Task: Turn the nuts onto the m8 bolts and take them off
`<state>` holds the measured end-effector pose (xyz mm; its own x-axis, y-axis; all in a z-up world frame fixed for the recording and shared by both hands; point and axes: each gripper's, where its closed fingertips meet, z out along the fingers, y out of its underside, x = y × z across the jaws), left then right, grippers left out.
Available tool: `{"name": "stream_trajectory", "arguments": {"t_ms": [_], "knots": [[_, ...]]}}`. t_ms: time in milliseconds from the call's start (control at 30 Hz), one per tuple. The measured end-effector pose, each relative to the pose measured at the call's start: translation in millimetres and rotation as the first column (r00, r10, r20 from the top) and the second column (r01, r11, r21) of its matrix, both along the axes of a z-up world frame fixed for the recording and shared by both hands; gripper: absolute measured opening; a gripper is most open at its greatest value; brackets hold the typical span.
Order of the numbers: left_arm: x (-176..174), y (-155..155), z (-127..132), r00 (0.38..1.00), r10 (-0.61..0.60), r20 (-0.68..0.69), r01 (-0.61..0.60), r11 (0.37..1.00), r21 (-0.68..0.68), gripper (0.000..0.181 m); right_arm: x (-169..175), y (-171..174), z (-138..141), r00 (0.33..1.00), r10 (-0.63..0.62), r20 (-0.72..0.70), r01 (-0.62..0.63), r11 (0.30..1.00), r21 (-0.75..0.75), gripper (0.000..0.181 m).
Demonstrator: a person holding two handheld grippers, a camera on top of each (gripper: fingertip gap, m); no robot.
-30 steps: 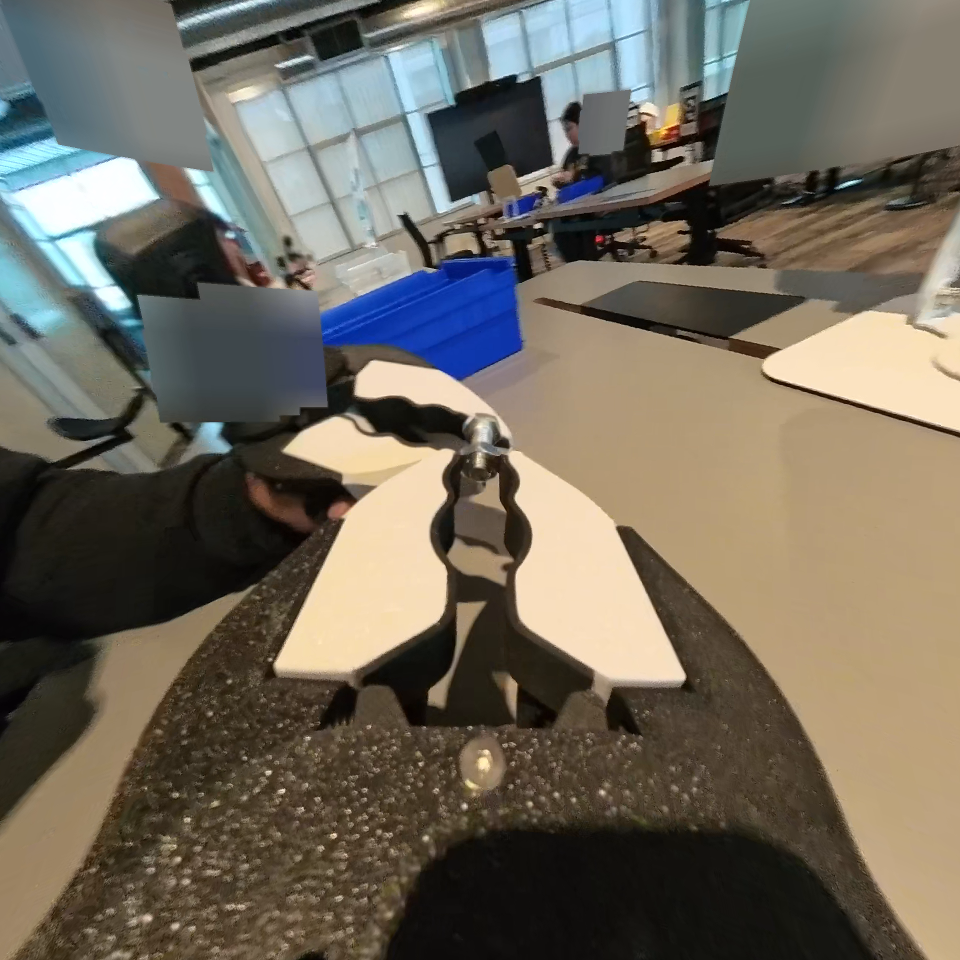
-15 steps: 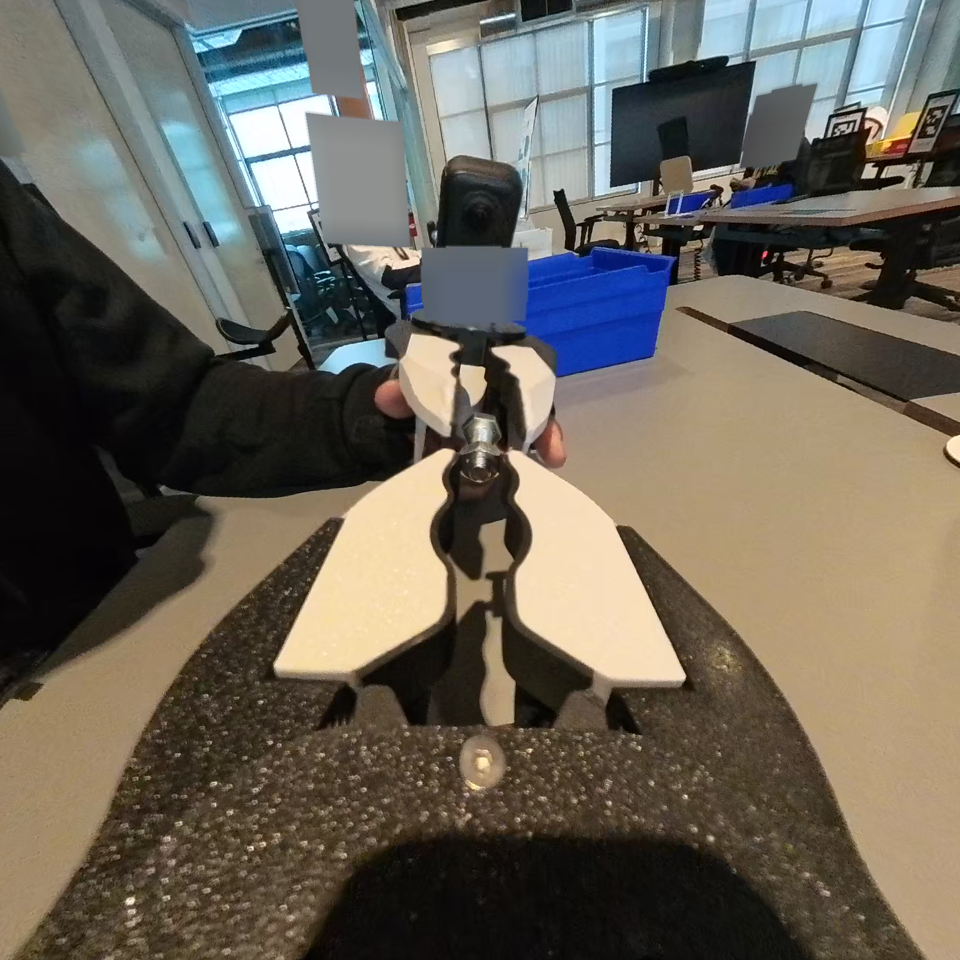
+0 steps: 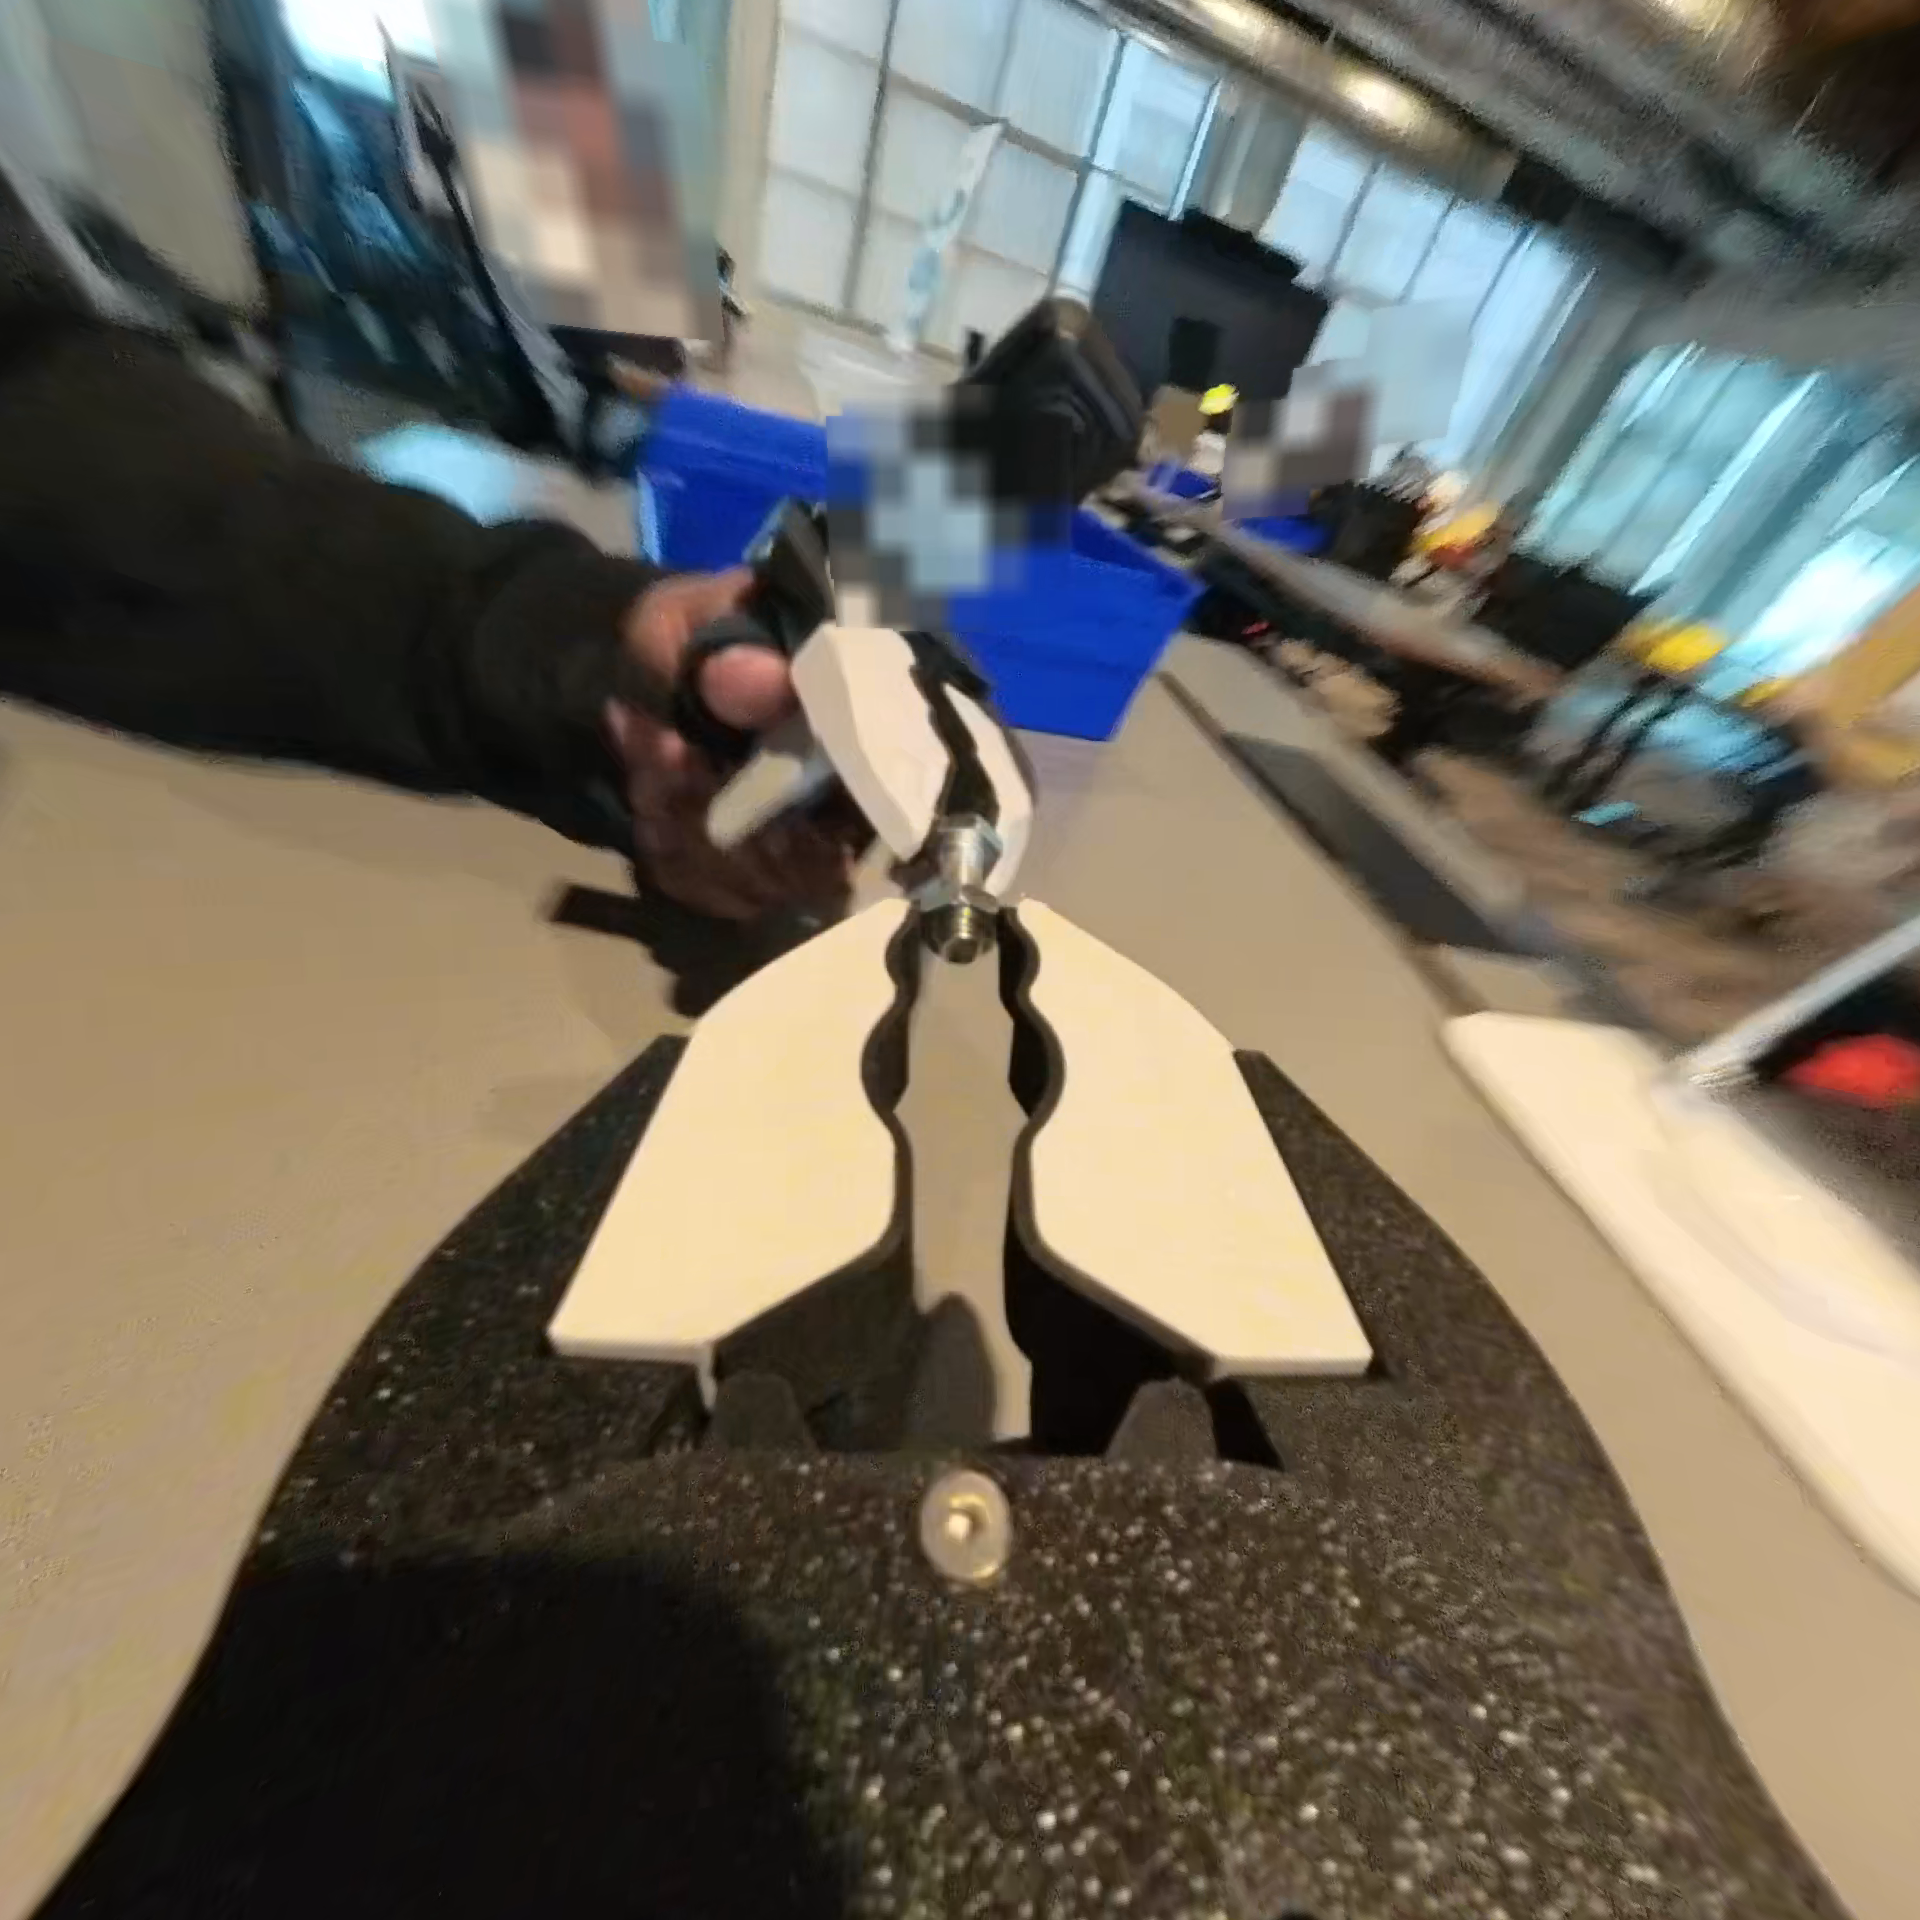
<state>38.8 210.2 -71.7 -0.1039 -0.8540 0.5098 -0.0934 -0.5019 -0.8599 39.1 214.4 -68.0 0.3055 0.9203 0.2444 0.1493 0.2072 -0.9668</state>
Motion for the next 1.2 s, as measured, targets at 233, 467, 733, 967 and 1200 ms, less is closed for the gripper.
{"name": "stream_trajectory", "arguments": {"t_ms": [233, 467, 733, 967, 1200], "knots": [[-0.5, 11.6, 3.6, 0.997, 0.068, 0.034, -0.066, 0.996, -0.054, 0.013, 3.4, 3.6, 0.7, 0.984, -0.157, 0.088, 0.125, 0.947, 0.296, 0.037], [-8.2, 16.1, 22.2, 0.979, 0.128, 0.155, -0.155, 0.973, 0.171, 0.013, 2.1, 9.0, 20.3, 0.964, -0.05, -0.262, -0.048, 0.933, -0.358, 0.04], [-3.4, 5.6, 19.3, 0.988, 0.081, 0.129, -0.109, 0.968, 0.228, 0.013, -3.9, 4.4, 15.9, 0.977, -0.04, -0.212, -0.036, 0.938, -0.344, 0.015], [-2.5, -7.8, 10.2, 0.992, -0.08, 0.096, 0.094, 0.984, -0.151, 0.013, -0.2, -3.8, 9.8, 0.987, -0.14, 0.08, 0.101, 0.923, 0.372, 0.015], [-5.2, 10.3, 17.9, 0.989, 0.067, 0.13, -0.071, 0.997, 0.027, 0.013, 1.9, -1.2, 14.5, 0.995, -0.087, -0.037, 0.09, 0.993, 0.071, 0.036]]}}
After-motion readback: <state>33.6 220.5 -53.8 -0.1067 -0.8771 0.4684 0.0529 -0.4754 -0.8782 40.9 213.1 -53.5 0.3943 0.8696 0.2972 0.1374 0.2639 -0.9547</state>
